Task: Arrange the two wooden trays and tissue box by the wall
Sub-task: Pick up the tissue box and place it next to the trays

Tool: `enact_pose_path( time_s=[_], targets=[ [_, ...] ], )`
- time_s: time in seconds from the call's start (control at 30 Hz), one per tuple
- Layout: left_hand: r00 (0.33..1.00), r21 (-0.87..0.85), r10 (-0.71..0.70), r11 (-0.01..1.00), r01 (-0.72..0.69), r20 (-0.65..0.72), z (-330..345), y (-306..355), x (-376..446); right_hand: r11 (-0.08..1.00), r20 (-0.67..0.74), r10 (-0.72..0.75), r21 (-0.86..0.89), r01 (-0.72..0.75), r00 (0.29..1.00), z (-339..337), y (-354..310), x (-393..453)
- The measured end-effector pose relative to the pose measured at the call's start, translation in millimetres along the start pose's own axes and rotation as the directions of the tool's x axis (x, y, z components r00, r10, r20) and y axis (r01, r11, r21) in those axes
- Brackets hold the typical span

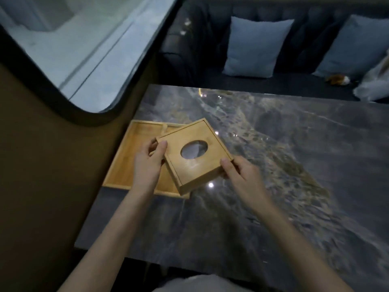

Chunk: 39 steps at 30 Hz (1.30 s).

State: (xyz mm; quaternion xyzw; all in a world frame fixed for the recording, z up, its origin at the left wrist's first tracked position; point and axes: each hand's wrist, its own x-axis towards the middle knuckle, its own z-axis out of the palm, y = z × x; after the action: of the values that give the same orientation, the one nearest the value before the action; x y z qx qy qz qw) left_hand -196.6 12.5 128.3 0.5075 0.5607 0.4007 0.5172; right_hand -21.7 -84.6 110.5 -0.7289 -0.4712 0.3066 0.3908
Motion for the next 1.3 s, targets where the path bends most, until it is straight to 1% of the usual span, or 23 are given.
enact_pose_path(
  time_s=[0.17, 0.23, 0.33, 0.47, 0.63, 0.77, 0.83, 1.07, 1.3],
  targets=[
    [0.999, 0.039, -0.04, 0.998, 0.041, -0.006, -77.1, -24.9, -0.4, 1.0, 0.136, -0.015, 0.028, 0.011, 0.991, 67.0, -23.6, -6.0],
    [0.997, 0.068, -0.057, 0.996, 0.061, -0.058, -102.9, -36.8, -1.3, 0.999, 0.185, -0.026, 0.037, 0.02, 0.982, 91.3, -31.0, -7.9],
    [0.986, 0.057, -0.105, 0.992, 0.113, -0.132, -133.4, -58.1, -5.7, 0.997, 0.25, -0.048, 0.073, 0.031, 0.967, 124.4, -39.8, -13.8],
    [0.963, 0.06, -0.169, 0.981, 0.185, -0.209, -161.9, -87.5, -15.1, 0.993, 0.325, -0.066, 0.11, 0.032, 0.943, 162.1, -32.0, -23.2],
    [0.93, 0.052, -0.224, 0.967, 0.249, -0.292, -176.6, -115.5, -30.7, 0.996, 0.405, -0.054, 0.088, 0.02, 0.913, 192.8, -23.2, -30.1],
    [0.907, 0.051, -0.256, 0.956, 0.288, -0.335, -182.3, -132.4, -37.0, 0.998, 0.454, -0.001, 0.059, -0.029, 0.891, 206.8, -11.4, -30.8],
    [0.897, 0.042, -0.273, 0.951, 0.306, -0.348, -184.5, -138.1, -36.7, 0.997, 0.464, 0.015, 0.061, -0.049, 0.886, 213.0, -7.8, -30.7],
    [0.868, 0.037, -0.286, 0.944, 0.328, -0.406, -187.1, -149.1, -33.3, 0.996, 0.492, 0.008, 0.078, -0.053, 0.87, 228.5, -1.6, -30.4],
    [0.856, -0.003, -0.303, 0.943, 0.333, -0.418, -185.9, -156.6, -35.4, 0.996, 0.5, 0.022, 0.062, -0.061, 0.866, 231.1, 2.5, -25.8]
  ],
)
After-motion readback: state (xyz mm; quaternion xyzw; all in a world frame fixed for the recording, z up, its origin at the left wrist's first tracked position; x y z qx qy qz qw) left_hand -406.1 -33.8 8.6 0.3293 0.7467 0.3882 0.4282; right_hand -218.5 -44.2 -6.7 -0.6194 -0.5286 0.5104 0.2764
